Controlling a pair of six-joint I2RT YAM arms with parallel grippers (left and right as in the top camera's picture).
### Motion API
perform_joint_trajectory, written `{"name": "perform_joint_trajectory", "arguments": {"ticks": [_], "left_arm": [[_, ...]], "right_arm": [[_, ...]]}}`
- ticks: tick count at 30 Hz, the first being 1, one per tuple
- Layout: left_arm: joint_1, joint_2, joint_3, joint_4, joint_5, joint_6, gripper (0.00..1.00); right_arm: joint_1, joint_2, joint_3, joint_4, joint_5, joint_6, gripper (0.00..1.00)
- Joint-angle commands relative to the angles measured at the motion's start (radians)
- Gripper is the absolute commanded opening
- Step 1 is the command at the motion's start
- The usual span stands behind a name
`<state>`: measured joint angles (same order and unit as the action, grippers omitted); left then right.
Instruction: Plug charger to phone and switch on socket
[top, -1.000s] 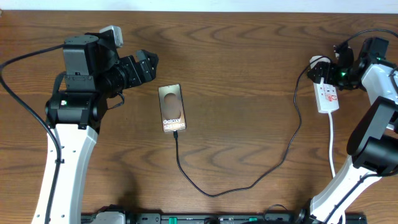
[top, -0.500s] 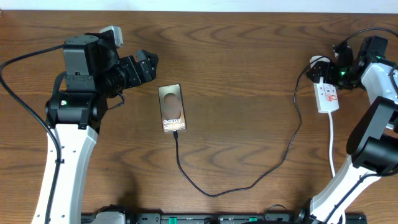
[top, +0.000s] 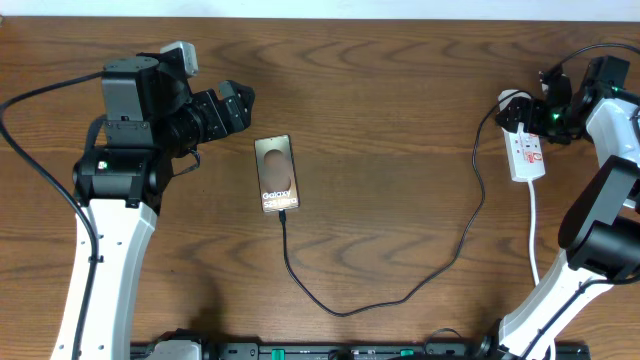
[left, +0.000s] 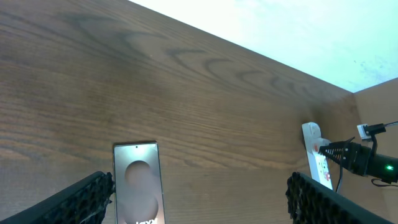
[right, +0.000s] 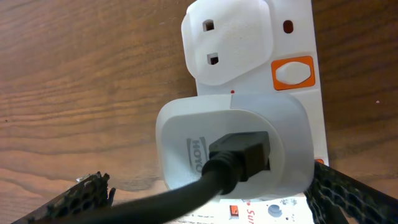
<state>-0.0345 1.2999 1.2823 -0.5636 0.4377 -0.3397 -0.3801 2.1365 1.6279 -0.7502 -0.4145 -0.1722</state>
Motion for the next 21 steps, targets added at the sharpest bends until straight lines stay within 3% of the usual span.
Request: {"name": "perform_joint_trajectory", "arguments": {"ticks": [1, 21], "left_arm": [[0.005, -0.006, -0.002, -0.001, -0.013, 0.006, 0.91], [0.005, -0.006, -0.002, -0.002, -0.012, 0.006, 0.91]], "right_arm": [[0.018, 0.009, 0.002, 0.006, -0.026, 0.004, 0.96], [0.046, 0.009, -0.100, 0.055, -0.071, 0.037, 0.94]]}}
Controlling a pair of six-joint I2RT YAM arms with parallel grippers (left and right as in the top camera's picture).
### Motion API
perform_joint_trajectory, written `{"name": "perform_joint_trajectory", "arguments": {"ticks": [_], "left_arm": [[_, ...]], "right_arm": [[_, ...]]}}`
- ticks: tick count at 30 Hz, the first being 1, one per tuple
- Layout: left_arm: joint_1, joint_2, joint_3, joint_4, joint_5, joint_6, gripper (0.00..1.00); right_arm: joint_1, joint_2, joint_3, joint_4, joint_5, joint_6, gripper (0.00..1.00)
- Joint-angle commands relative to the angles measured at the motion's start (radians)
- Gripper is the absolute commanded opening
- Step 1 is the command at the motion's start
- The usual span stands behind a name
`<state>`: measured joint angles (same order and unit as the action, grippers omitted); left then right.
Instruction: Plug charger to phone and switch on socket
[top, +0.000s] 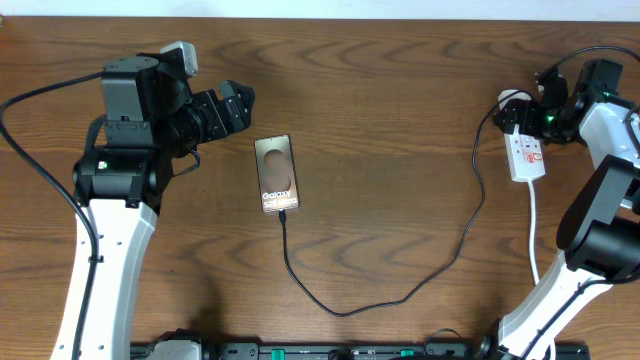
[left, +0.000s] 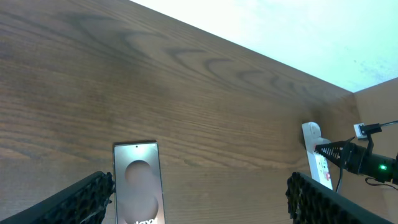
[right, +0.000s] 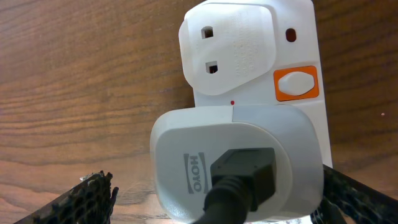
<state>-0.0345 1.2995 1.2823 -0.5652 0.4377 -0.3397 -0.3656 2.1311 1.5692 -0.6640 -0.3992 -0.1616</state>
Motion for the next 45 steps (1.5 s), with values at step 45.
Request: {"name": "perform_joint_trajectory", "arguments": {"ticks": [45], "left_arm": [[0.005, -0.006, -0.002, -0.007, -0.013, 0.006, 0.91]], "right_arm": [[0.012, 0.015, 0.052, -0.076, -0.093, -0.007, 0.97]]}}
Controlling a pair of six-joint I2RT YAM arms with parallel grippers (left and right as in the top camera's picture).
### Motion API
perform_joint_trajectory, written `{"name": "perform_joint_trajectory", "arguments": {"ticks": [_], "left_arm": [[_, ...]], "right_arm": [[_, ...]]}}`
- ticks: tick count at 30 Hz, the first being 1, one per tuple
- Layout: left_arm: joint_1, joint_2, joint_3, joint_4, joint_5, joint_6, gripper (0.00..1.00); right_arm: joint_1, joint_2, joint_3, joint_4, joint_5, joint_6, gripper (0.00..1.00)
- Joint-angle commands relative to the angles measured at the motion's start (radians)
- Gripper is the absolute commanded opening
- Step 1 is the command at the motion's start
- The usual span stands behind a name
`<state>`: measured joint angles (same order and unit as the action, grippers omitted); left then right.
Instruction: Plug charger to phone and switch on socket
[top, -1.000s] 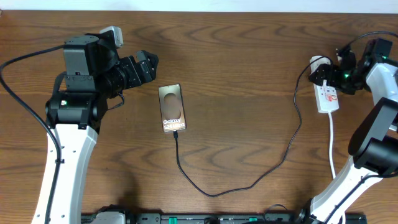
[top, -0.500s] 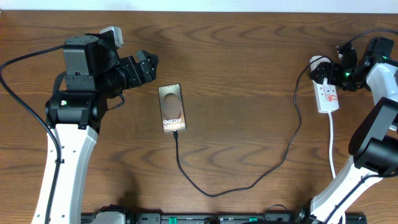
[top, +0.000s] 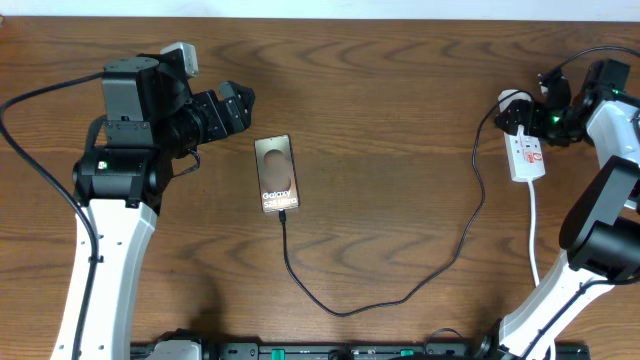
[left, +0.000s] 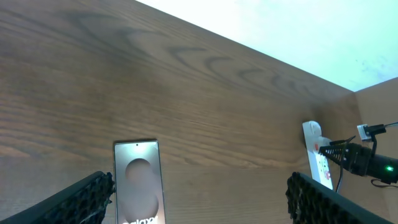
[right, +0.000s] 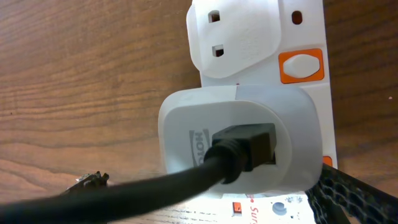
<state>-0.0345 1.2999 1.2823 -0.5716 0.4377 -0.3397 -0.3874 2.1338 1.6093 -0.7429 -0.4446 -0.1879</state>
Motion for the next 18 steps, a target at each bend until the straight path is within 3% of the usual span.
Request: {"name": "perform_joint_trajectory", "arguments": {"ticks": [1, 13, 18], "left_arm": [[0.005, -0.006, -0.002, 0.000, -0.013, 0.006, 0.91], [0.005, -0.006, -0.002, 0.000, -0.013, 0.006, 0.91], [0.005, -0.006, -0.002, 0.000, -0.013, 0.006, 0.91]], "right_arm": [[0.039, 0.012, 0.012, 0.002, -0.048, 0.027, 0.96], [0.055, 0.012, -0.031, 0.010, -0.064, 0.054, 0.94], [0.055, 0.012, -0.150, 0.133, -0.156, 0.087, 0.95]]}}
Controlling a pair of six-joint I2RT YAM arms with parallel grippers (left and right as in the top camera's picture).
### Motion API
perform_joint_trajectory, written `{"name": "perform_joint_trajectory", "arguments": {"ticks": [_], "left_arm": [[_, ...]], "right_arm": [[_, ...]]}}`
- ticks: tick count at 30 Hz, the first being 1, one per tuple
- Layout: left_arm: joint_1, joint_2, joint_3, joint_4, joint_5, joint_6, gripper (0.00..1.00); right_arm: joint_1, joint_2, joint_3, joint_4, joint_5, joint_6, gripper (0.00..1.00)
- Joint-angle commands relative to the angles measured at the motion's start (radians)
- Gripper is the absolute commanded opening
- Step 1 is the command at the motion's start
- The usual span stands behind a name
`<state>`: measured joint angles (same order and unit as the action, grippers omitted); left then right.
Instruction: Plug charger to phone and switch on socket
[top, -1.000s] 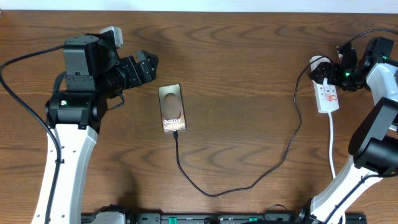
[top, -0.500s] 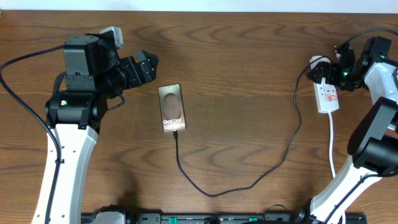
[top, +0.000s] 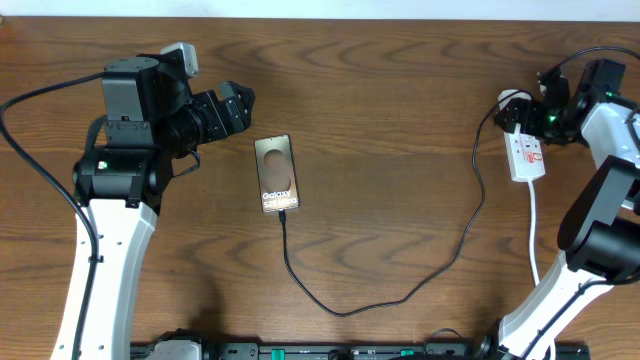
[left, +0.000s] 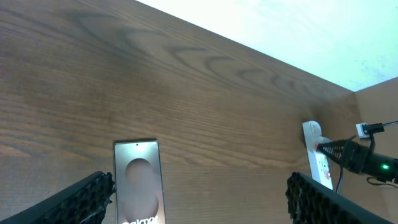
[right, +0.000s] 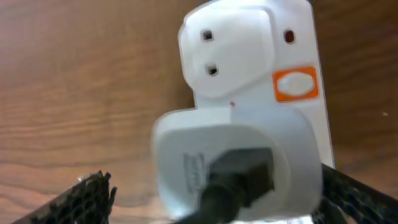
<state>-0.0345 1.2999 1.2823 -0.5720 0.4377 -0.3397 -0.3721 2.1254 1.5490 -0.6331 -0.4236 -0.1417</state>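
The phone (top: 277, 175) lies face up at the table's left centre, and a black cable (top: 340, 310) runs from its near end. That cable loops right and up to the white charger (right: 233, 155), which is seated in the white power strip (right: 249, 37). An orange switch (right: 296, 84) sits beside the empty socket above the charger. My right gripper (right: 211, 194) is open, its fingers (right: 87, 196) standing either side of the charger. My left gripper (left: 199, 199) is open above the phone (left: 138, 180), holding nothing.
In the overhead view the power strip (top: 525, 150) lies near the table's right edge, and its white lead (top: 535, 240) runs toward the front. The table's far edge meets a pale wall (left: 280, 31). My right gripper (top: 545, 112) hovers at the strip's far end.
My right gripper has shifted a little over the strip, so the strip's end and orange switch sit lower in its view, which is now blurred. The left arm and phone are unchanged.
My right gripper stayed open around the charger in the power strip at every moment, with only small shifts over it. The phone stayed put with the cable at its near end. My left gripper stayed open above the phone.
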Motion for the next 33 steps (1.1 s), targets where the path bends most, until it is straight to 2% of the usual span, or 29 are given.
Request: {"name": "perform_joint_trajectory", "arguments": {"ticks": [1, 6, 12, 22, 33], "left_arm": [[0.005, -0.006, -0.002, 0.000, -0.013, 0.006, 0.91], [0.005, -0.006, -0.002, 0.001, -0.012, 0.006, 0.91], [0.005, -0.006, -0.002, 0.000, -0.012, 0.006, 0.91], [0.005, -0.006, -0.002, 0.000, -0.013, 0.006, 0.91], [0.005, -0.006, -0.002, 0.000, -0.012, 0.006, 0.91]], "right_arm": [[0.040, 0.021, -0.101, 0.035, -0.184, 0.044, 0.96], [0.040, 0.021, -0.145, 0.058, -0.208, 0.062, 0.93], [0.036, 0.019, -0.140, 0.052, -0.142, 0.063, 0.94], [-0.024, 0.018, 0.023, -0.127, -0.027, 0.002, 0.94], [-0.026, 0.018, 0.040, -0.095, -0.020, -0.042, 0.96]]}}
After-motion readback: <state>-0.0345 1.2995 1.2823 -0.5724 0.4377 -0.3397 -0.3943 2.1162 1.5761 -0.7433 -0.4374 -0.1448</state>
